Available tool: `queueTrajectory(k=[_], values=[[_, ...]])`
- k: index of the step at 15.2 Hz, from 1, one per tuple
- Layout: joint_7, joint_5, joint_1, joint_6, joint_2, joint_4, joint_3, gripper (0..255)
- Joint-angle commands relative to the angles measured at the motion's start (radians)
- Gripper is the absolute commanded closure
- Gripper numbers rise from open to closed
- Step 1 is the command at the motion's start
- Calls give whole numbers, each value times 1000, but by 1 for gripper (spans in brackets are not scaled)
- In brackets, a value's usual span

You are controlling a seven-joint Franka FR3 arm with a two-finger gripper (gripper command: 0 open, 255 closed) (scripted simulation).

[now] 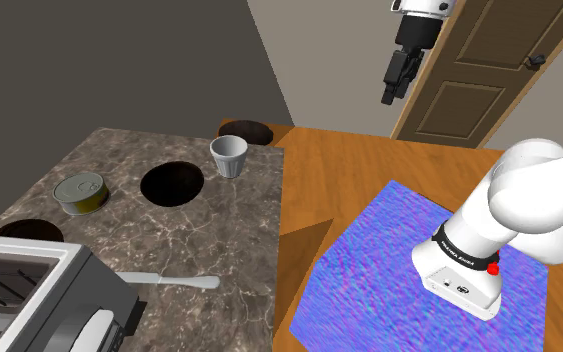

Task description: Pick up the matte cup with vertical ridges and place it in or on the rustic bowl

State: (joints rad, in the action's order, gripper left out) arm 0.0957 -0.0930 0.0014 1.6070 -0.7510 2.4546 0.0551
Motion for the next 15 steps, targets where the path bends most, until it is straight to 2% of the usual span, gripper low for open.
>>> queueTrajectory(k=[1, 8, 15], values=[[0, 0, 0, 0, 0, 0, 0, 0], [-70, -85, 45, 168, 234, -62, -63, 0], [-129, -147, 83, 297, 488, -187, -114, 0]])
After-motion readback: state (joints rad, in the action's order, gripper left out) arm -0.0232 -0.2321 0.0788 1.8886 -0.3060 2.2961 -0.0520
